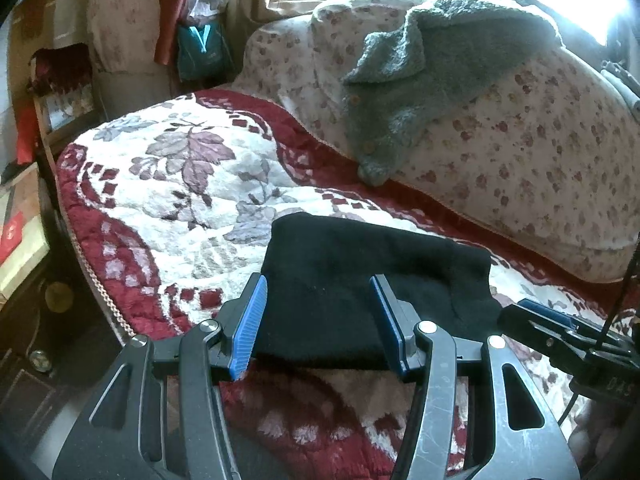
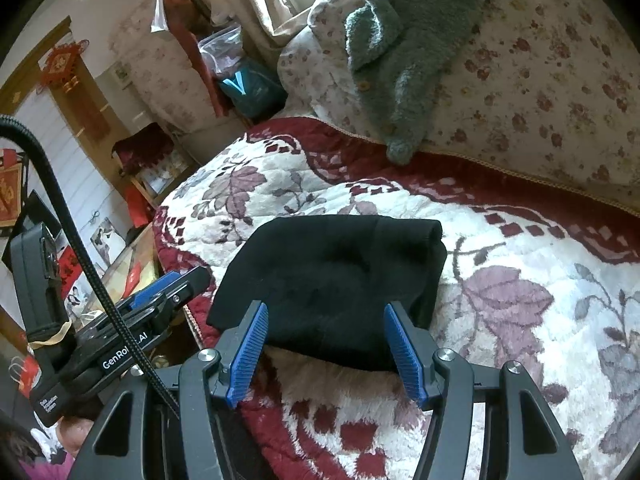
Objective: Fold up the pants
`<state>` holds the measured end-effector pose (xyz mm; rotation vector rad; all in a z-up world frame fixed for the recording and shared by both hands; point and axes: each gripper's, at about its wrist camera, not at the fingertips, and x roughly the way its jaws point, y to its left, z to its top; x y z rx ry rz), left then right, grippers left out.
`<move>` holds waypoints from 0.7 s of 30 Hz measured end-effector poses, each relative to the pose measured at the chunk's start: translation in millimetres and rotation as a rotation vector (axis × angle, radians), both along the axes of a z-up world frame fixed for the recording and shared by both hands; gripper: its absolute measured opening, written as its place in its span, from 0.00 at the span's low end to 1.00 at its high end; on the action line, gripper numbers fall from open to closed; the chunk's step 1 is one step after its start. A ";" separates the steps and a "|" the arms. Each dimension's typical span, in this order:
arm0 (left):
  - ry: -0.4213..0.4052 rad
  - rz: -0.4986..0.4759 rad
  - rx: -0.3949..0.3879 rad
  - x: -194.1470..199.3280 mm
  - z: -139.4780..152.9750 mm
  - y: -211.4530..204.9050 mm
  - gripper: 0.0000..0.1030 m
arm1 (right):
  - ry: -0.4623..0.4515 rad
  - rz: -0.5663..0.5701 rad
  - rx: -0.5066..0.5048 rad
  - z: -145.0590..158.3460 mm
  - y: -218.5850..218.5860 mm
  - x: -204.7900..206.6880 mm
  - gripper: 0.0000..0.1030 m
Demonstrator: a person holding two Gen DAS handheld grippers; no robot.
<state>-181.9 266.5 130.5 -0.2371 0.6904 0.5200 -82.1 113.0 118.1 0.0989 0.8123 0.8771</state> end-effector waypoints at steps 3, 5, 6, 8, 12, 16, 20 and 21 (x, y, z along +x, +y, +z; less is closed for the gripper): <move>0.000 0.000 -0.004 -2.9 2.3 -2.9 0.51 | -0.004 0.002 0.005 2.3 -1.8 -3.2 0.56; 0.004 0.000 -0.007 -4.4 3.5 -4.9 0.51 | -0.006 0.005 0.009 4.1 -2.8 -4.6 0.56; 0.005 -0.002 -0.006 -4.9 4.1 -6.4 0.51 | -0.005 0.007 0.011 4.9 -3.3 -5.3 0.56; 0.005 -0.003 0.001 -6.0 5.6 -8.9 0.51 | -0.006 0.007 0.013 5.8 -3.7 -6.7 0.56; 0.007 -0.006 0.011 -7.7 8.3 -13.5 0.51 | -0.009 0.008 0.017 7.4 -5.7 -8.8 0.56; 0.006 -0.006 0.011 -8.7 8.9 -14.7 0.51 | -0.012 0.010 0.022 9.1 -6.4 -10.9 0.56; 0.006 -0.007 0.012 -9.7 9.1 -15.6 0.51 | -0.011 0.010 0.022 9.5 -6.0 -12.0 0.57; 0.005 -0.007 0.011 -10.1 9.3 -15.9 0.51 | -0.010 0.010 0.023 9.2 -6.0 -12.3 0.57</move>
